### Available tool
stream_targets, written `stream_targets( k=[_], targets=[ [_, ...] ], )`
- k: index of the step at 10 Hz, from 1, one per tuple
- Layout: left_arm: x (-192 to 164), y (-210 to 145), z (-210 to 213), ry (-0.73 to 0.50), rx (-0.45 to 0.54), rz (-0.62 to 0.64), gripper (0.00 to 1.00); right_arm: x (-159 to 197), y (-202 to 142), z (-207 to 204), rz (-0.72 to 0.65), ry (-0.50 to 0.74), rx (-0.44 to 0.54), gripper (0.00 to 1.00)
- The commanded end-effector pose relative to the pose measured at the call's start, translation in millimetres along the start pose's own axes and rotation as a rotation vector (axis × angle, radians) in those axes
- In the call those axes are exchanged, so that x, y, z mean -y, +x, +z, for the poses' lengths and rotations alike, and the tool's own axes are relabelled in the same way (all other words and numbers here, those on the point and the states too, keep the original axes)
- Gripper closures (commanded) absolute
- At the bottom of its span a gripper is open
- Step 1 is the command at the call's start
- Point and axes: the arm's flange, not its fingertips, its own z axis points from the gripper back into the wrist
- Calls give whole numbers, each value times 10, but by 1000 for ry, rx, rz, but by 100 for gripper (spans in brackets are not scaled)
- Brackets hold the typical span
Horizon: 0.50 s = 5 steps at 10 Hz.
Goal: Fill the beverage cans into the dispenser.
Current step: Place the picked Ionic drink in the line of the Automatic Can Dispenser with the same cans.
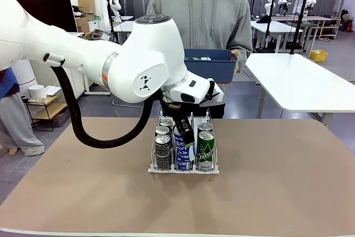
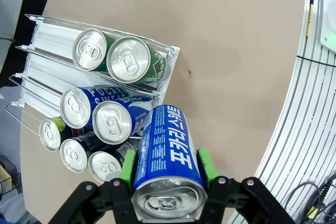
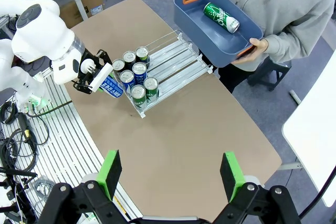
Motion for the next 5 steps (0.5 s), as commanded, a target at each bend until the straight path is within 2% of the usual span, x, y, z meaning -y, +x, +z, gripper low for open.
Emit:
stream_targets(
  k=[1,5],
  targets=[
    [1,-23,8,5,4,7,43,-27,-26,-31,0,14,22,0],
    [-151,15,-259,-35,-19,43,43,-27,-26,-31,0,14,22,0]
  ],
)
